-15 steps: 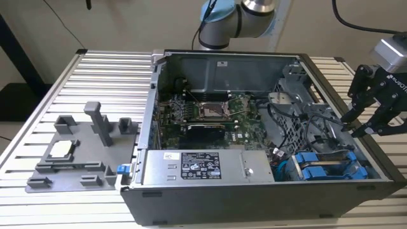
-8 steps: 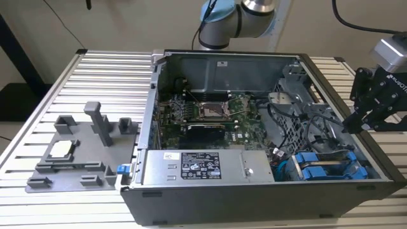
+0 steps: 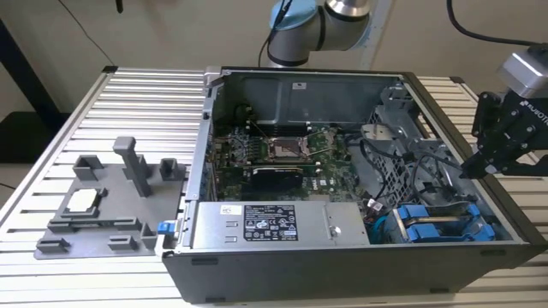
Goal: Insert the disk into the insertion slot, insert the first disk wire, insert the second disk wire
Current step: 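Insert the first disk wire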
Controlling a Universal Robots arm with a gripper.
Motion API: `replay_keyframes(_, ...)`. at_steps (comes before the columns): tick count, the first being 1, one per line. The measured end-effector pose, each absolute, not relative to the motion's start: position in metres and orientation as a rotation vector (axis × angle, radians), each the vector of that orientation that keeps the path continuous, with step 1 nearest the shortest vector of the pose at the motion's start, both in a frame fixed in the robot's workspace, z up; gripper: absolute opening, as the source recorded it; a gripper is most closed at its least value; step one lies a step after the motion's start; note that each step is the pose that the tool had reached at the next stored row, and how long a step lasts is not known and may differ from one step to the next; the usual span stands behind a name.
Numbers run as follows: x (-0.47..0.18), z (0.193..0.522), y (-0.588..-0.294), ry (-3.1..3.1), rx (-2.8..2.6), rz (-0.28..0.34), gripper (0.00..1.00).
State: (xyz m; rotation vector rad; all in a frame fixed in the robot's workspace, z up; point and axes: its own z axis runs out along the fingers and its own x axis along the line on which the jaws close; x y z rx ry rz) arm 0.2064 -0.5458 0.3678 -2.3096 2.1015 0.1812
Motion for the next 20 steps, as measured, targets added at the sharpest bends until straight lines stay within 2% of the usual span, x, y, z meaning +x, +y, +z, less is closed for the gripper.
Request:
replay_keyframes(10,0.187,0.367,-0.556,2.098,-2.307,0.173,0.19)
replay_keyframes(20,0.177,0.362,-0.560,2.091,-2.287,0.132,0.19)
